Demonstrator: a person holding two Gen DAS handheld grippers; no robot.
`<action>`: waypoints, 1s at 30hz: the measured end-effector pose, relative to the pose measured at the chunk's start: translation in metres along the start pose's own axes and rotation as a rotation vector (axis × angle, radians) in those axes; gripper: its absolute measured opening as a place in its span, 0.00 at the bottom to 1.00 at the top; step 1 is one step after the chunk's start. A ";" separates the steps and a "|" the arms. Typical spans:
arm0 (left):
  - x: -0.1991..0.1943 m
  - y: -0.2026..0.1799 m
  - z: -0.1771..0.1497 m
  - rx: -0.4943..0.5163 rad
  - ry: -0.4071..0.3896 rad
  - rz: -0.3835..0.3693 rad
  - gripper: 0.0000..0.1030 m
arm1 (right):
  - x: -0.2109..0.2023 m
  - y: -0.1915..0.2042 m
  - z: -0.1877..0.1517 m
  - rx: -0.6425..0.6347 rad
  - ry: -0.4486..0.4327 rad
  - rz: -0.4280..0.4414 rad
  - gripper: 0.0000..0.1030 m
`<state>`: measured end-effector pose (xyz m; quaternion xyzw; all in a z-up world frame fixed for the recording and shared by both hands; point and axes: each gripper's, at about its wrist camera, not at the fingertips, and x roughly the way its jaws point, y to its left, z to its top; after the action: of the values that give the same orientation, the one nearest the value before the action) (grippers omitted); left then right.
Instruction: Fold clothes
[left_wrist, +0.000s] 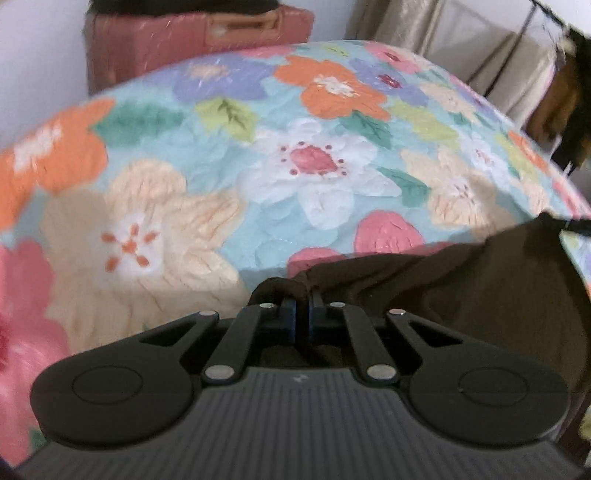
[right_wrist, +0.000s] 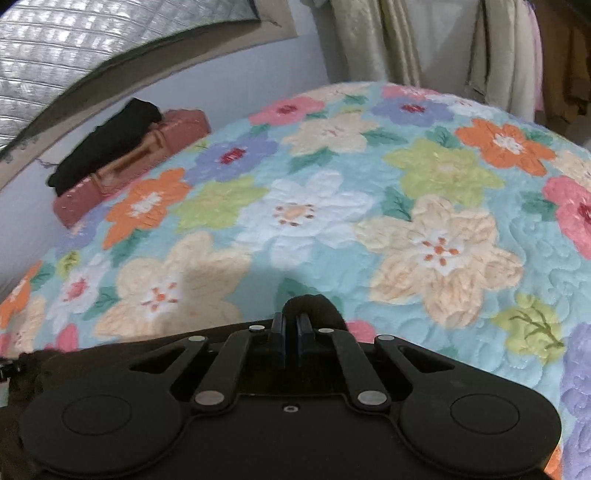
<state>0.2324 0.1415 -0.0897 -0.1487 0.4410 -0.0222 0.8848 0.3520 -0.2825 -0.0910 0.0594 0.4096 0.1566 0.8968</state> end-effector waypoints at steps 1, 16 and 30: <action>-0.001 0.000 0.002 -0.008 -0.005 -0.004 0.06 | 0.002 0.000 0.000 -0.006 0.008 -0.003 0.06; -0.072 -0.057 0.012 0.152 -0.062 -0.121 0.58 | -0.083 0.046 -0.052 -0.119 0.028 0.009 0.47; -0.031 -0.116 -0.055 0.267 0.189 -0.083 0.59 | -0.103 0.036 -0.126 -0.186 0.133 -0.007 0.49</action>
<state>0.1813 0.0226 -0.0641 -0.0451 0.5090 -0.1310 0.8495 0.1851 -0.2848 -0.0918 -0.0361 0.4522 0.1942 0.8698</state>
